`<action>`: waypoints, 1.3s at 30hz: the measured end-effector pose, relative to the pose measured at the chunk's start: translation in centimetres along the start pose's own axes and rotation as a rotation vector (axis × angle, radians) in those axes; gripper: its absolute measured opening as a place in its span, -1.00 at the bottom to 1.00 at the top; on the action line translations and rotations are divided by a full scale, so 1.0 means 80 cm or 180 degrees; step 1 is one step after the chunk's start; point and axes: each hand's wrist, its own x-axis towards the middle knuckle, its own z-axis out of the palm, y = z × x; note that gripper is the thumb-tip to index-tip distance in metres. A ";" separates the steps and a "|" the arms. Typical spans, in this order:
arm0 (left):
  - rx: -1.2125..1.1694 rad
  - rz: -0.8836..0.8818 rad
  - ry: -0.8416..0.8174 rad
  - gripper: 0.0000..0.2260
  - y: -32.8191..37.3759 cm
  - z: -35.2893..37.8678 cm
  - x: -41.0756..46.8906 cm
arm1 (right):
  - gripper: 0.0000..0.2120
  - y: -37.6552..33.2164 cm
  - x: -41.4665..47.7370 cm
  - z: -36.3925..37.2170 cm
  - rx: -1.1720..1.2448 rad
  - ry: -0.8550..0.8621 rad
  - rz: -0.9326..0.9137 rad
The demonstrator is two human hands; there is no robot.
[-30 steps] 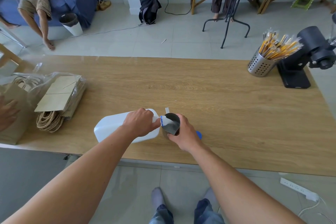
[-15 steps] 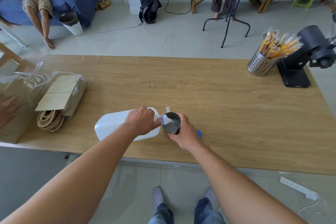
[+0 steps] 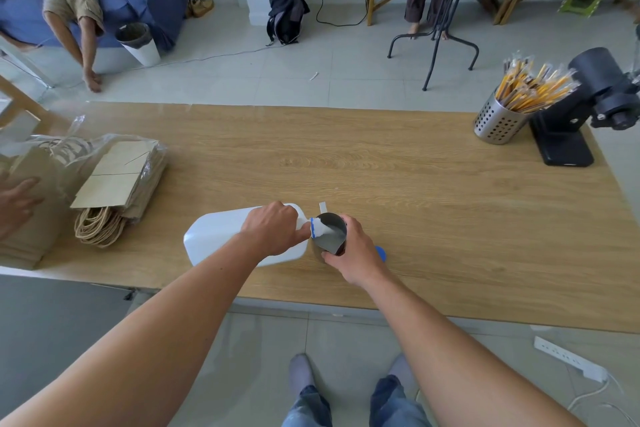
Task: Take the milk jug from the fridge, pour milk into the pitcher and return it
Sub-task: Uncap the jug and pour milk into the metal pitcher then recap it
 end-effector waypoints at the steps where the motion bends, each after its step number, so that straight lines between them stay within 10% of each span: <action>1: -0.0006 0.0006 0.0002 -0.44 0.000 0.000 0.000 | -0.11 0.000 0.000 0.000 -0.0005 0.0002 -0.0002; 39: 0.0064 0.0089 0.0016 -0.45 0.020 -0.003 0.004 | -0.14 0.013 -0.015 -0.009 0.0109 0.0101 0.0068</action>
